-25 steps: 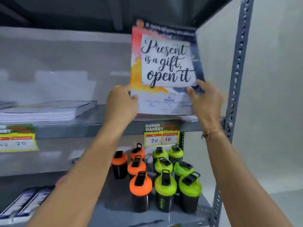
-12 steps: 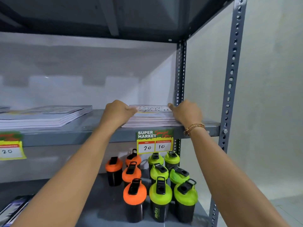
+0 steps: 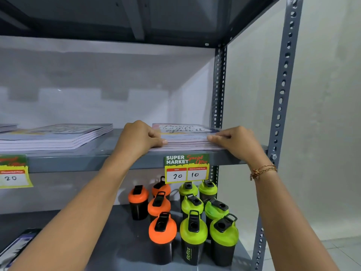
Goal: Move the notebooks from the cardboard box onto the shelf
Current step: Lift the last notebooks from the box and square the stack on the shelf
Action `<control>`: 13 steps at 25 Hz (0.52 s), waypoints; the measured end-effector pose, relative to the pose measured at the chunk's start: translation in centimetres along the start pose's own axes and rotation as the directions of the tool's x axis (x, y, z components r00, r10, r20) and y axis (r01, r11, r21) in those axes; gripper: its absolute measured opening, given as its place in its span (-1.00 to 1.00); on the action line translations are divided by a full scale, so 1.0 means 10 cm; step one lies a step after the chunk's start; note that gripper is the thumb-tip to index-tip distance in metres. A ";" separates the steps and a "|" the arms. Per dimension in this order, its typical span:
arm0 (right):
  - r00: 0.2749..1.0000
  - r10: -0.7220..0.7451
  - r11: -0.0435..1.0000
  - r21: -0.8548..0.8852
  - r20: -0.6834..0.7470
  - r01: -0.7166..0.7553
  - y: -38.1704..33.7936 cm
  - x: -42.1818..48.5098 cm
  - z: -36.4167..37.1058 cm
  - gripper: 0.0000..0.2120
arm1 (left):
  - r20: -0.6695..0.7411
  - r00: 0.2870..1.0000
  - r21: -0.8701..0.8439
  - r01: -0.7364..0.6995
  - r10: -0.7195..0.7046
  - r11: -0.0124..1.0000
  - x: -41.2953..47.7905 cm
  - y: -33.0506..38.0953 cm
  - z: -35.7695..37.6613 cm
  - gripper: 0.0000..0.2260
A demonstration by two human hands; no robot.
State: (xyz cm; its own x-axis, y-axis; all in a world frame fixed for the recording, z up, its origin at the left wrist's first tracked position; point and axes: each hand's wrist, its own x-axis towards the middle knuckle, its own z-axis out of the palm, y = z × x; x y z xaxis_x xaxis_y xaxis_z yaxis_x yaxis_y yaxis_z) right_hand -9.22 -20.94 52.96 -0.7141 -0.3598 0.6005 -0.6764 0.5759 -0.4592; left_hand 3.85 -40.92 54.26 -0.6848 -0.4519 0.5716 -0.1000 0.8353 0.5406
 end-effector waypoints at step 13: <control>0.997 0.061 0.996 0.064 -0.056 -0.058 0.00 -0.02 0.00 -0.60 | 0.018 1.000 -0.057 0.008 -0.007 0.998 0.01 -0.02 0.01 -0.71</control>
State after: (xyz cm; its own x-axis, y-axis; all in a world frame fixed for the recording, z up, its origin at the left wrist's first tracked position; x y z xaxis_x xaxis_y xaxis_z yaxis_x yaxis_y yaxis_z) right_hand -9.08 -20.86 52.89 -0.7429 -0.2822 0.6070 -0.6442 0.5478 -0.5338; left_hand 3.72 -41.08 54.20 -0.6968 -0.4522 0.5568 -0.0643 0.8125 0.5794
